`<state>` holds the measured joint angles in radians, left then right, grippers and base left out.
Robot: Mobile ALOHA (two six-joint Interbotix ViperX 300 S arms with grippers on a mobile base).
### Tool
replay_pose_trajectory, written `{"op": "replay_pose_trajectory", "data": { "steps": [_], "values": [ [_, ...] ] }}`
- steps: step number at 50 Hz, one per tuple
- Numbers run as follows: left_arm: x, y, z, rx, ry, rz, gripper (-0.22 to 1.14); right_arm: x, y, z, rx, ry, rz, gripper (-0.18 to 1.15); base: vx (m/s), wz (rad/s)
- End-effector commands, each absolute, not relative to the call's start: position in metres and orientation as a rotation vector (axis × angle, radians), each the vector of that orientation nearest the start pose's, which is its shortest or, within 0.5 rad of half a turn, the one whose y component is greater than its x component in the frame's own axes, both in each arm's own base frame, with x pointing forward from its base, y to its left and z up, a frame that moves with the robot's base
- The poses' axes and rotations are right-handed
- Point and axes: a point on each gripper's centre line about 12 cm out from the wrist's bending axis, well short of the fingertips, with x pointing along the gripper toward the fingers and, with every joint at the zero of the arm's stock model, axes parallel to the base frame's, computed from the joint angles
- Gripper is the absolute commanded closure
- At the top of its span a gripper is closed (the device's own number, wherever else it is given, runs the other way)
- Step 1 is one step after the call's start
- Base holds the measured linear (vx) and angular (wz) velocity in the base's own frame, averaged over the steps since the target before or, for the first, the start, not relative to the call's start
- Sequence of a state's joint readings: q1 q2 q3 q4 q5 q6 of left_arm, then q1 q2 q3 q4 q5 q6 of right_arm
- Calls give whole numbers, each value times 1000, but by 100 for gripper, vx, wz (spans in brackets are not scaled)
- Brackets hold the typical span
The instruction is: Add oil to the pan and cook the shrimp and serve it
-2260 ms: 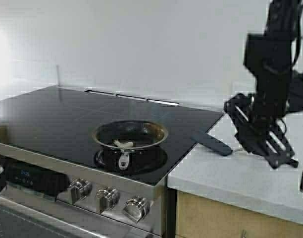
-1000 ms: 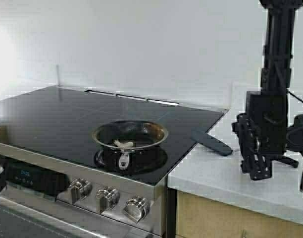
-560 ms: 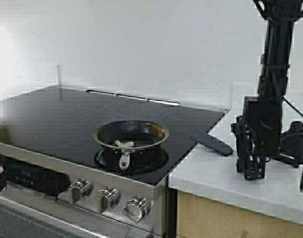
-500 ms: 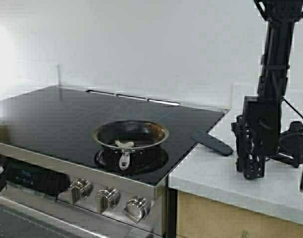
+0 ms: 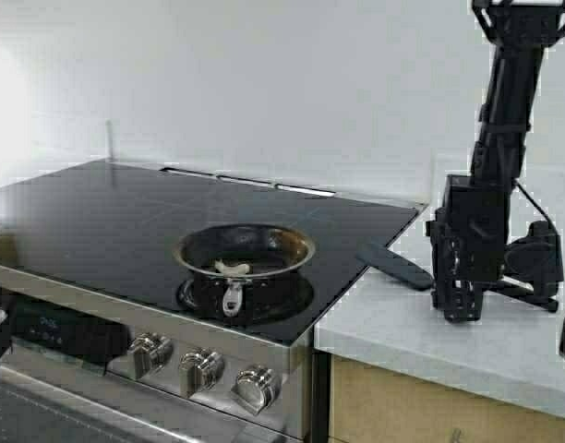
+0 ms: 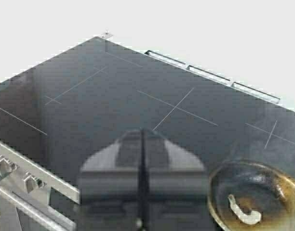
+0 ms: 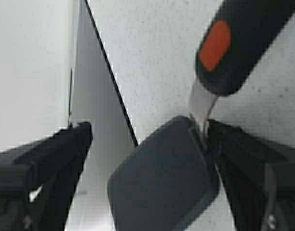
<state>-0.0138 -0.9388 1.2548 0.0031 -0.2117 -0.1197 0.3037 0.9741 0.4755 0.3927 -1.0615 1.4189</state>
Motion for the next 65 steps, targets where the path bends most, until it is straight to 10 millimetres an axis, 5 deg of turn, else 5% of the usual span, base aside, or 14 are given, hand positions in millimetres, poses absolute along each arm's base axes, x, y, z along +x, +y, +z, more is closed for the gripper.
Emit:
{"op": "replay_pose_trajectory", "data": {
  "steps": [1,65],
  "values": [
    [198,-3,253,-115,90,-8,88,415,84,-98,1467,265,-387,-7,0,0],
    [198,-3,253,-119,90,-8,89,434,67,-96,1508,274,-481,-4,0,0]
  ]
}}
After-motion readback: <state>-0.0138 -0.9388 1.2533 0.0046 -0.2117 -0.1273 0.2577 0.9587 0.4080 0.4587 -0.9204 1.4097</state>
